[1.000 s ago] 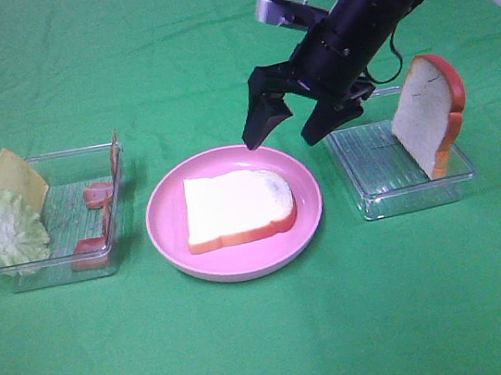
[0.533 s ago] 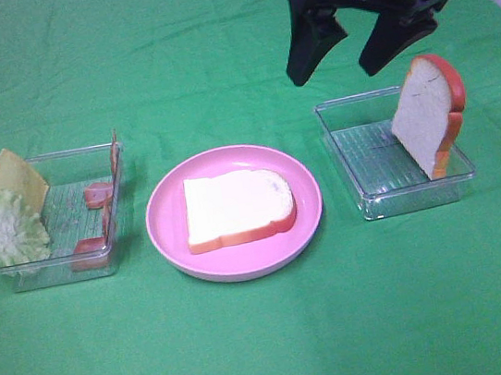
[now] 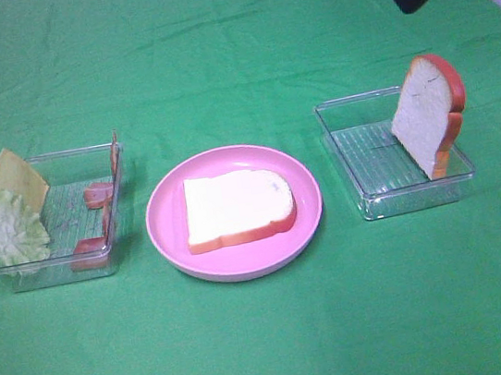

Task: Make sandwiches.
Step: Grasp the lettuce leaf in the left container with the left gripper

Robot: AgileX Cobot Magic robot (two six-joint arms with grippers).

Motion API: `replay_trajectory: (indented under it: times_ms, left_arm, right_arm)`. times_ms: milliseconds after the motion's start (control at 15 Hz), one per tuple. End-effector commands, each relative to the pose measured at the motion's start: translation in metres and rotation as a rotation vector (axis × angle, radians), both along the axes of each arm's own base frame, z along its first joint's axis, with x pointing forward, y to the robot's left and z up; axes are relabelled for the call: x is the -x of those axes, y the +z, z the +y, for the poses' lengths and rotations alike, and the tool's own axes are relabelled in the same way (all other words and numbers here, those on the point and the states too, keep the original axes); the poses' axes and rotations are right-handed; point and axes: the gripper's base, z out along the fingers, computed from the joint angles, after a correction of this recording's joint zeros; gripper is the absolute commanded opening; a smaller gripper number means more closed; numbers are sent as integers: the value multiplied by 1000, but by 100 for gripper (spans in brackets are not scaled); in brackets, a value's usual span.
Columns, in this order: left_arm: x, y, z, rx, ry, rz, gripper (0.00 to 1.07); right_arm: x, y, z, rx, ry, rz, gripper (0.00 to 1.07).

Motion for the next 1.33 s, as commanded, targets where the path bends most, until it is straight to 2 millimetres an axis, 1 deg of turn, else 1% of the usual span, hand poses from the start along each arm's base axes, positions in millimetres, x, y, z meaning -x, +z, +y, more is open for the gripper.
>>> replay_trajectory:
  times_ms: [67, 200, 267, 333, 467, 600, 800, 933, 1200, 1267, 1333]
  left_arm:
    - [2, 0, 0, 2, -1, -28, 74]
    - [2, 0, 0, 2, -1, -28, 74]
    - [2, 0, 0, 2, -1, -28, 74]
    - [2, 0, 0, 2, -1, -28, 74]
    - [2, 0, 0, 2, -1, -28, 74]
    - [2, 0, 0, 2, -1, -28, 74]
    - [2, 0, 0, 2, -1, -28, 74]
    - [2, 0, 0, 2, -1, -28, 74]
    - [2, 3, -4, 55, -16, -39, 74]
    - [-3, 13, -6, 96, -31, -57, 74]
    - [-8, 19, -6, 103, -32, -60, 74]
  right_arm:
    - [48, -10, -17, 32, -14, 66, 85]
    - [88, -26, -30, 31, -15, 63, 85]
    - [115, -42, -39, 31, -15, 62, 85]
    - [132, -54, -44, 30, -14, 58, 85]
    - [158, -72, -53, 35, 17, 15, 85]
    - [175, -84, -59, 38, 52, -37, 85]
    - [207, -108, -70, 24, 115, -217, 85]
    - [218, -104, -73, -11, 113, -354, 85]
    - [241, -104, -80, -52, 115, -518, 85]
    - [251, -106, -83, -67, 110, -589, 85]
    - [253, -106, -84, -71, 109, -604, 85]
